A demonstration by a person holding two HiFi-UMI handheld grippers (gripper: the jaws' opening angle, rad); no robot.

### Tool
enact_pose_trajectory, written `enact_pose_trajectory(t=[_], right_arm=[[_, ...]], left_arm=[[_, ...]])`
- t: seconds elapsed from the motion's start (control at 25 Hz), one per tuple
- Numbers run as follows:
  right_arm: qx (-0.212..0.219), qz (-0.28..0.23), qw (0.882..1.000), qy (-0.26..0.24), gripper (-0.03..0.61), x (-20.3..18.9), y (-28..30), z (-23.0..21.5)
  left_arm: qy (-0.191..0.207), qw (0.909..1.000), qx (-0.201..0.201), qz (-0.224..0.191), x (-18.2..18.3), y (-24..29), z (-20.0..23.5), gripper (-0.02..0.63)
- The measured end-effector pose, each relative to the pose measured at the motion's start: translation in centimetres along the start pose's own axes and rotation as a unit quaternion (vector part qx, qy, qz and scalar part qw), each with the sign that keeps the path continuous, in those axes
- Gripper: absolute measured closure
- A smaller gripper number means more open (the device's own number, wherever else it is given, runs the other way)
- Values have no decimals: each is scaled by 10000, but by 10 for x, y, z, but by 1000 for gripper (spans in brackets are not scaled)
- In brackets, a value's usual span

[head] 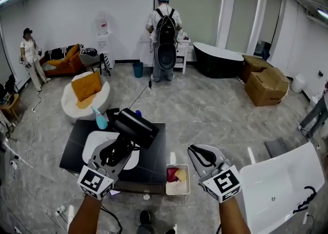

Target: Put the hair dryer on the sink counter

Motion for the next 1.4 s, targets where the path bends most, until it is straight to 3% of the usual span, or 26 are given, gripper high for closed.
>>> enact_pose_trajectory(t=[0.36,1.4], right_arm=[[-200,202,9995,131,563,-34,44,-27],[-612,724,9943,478,563,-163,83,-64]], left_arm=[[-157,9993,-81,321,-38,38,32,425],[-782,9913,-442,966,-217,90,62,425]])
Point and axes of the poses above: the fingertips, and each gripper's own axes: y forward along the fingers, z to its left, x out of its top, the point moved 3 cm from there along -y, backward along the fingers, and after that the axes turned 15 degrees about -z, right-handed, at the moved point
